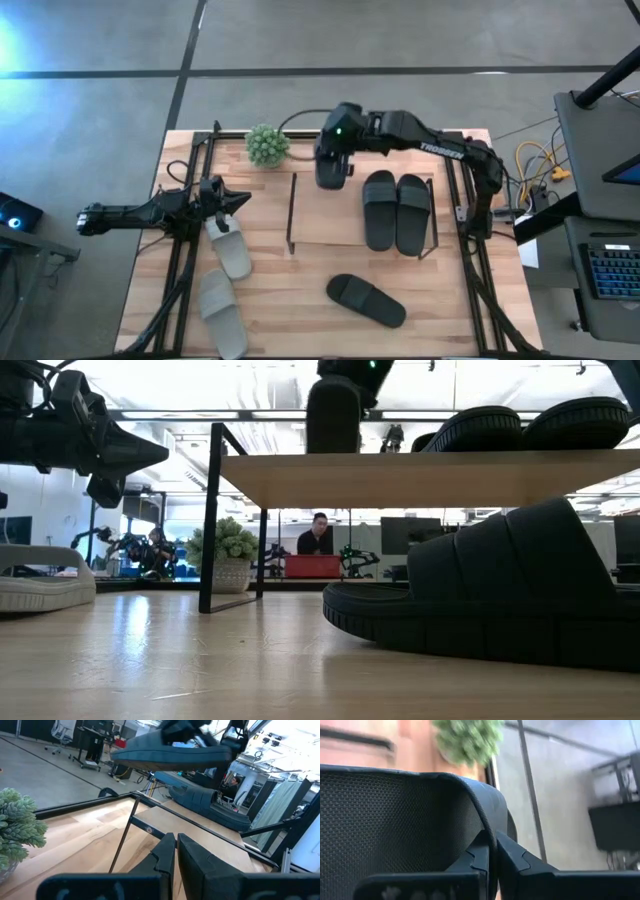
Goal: Pick and place slides into the shelf
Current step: Put the black slipper on the shelf
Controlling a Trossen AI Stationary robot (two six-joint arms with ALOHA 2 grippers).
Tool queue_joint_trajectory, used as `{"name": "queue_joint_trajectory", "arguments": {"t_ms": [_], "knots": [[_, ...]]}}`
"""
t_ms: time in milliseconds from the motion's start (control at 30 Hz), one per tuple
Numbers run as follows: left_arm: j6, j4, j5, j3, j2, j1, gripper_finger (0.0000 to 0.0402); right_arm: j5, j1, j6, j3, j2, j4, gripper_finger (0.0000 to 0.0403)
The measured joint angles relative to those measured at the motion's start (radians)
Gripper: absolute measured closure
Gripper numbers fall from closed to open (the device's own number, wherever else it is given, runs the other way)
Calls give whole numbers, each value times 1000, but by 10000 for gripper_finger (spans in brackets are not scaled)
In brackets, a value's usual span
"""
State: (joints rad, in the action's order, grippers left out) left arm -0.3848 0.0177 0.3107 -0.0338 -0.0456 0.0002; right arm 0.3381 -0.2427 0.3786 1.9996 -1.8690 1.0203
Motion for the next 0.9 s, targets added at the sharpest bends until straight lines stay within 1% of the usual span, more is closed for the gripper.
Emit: {"name": "queue_joint_trajectory", "arguments": {"t_ms": [67, 200, 267, 400, 500, 600, 700, 800, 900], "knots": [[0, 0, 0, 0, 0, 0, 395, 29, 37, -9, -2, 0, -29, 394], [0, 0, 0, 0, 0, 0, 395, 136, 101, -53, -3, 0, -72, 393], [0, 0, 0, 0, 0, 0, 395, 173, 130, -118, -3, 0, -89, 392], [0, 0, 0, 0, 0, 0, 395, 292, 197, -286, -14, 0, -89, 391], [0, 0, 0, 0, 0, 0, 395, 329, 251, -366, -29, 0, -88, 391], [0, 0, 0, 0, 0, 0, 395, 399, 309, -382, -61, 0, -89, 391], [0, 0, 0, 0, 0, 0, 395, 485, 361, -356, -108, 0, -85, 390], [0, 0, 0, 0, 0, 0, 395, 499, 393, -317, -151, 1, -99, 390], [0, 0, 0, 0, 0, 0, 395, 503, 413, -331, -198, 1, -130, 390]]}}
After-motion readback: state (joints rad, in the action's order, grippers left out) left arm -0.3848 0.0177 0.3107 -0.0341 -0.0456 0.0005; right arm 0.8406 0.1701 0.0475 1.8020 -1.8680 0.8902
